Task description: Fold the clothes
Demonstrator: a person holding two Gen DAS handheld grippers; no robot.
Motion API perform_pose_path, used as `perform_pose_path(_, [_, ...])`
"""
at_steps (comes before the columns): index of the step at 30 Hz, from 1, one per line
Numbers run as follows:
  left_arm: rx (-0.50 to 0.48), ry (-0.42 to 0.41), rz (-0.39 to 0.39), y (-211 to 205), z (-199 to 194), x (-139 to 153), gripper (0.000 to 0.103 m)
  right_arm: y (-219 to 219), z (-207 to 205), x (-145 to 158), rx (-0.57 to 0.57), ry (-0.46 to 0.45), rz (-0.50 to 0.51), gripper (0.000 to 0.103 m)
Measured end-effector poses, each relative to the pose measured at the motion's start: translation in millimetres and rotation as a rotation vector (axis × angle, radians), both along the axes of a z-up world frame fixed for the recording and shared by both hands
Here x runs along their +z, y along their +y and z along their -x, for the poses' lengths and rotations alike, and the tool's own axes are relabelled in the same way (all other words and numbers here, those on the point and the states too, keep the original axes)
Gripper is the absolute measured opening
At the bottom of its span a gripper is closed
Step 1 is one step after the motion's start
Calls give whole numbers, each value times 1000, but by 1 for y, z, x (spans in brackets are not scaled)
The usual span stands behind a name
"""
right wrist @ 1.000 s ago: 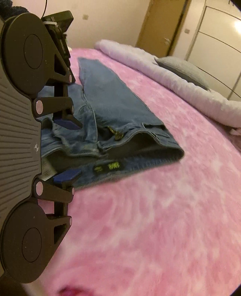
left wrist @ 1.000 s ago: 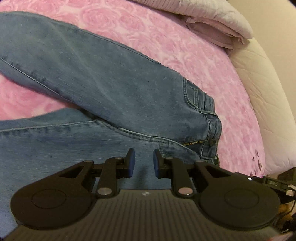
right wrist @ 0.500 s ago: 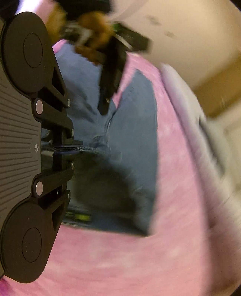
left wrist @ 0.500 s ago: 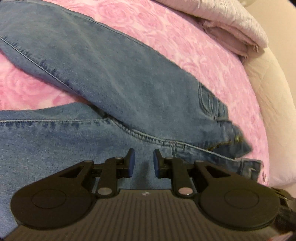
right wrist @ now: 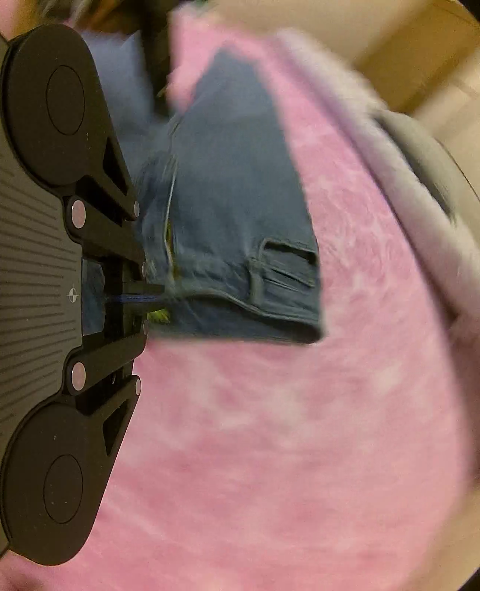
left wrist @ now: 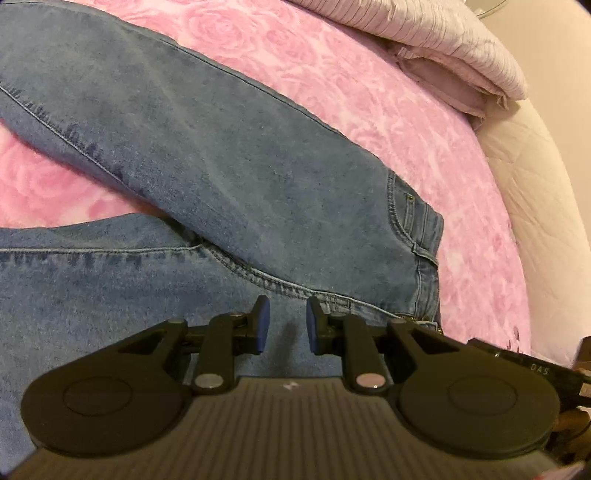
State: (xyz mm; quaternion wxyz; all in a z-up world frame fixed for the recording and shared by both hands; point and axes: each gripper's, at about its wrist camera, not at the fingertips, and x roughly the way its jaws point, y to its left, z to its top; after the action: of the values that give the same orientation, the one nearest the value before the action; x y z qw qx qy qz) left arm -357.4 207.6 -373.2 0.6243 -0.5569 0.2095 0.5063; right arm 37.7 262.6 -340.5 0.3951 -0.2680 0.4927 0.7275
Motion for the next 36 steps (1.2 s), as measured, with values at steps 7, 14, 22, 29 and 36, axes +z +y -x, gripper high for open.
perform_pose_path(7, [55,22,32,-13,13,-5,16,-2,0,-41,-5,42,172,1])
perform_pose_path(14, [42,64,17,-29,18,-1,16,-8,3,-5,-46,73,32,2])
perform_pose_path(22, [66,174,10,-40,37,-12,16,-6,68,-32,196,-108,-68,1])
perform_pose_path(29, [232,295,46,-81,119,8,12,-18,56,0,17,-125,-51,2])
perform_pose_path(36, [142,330,95,-91,165,-13,12,-51,106,-8,46,-174,5,2])
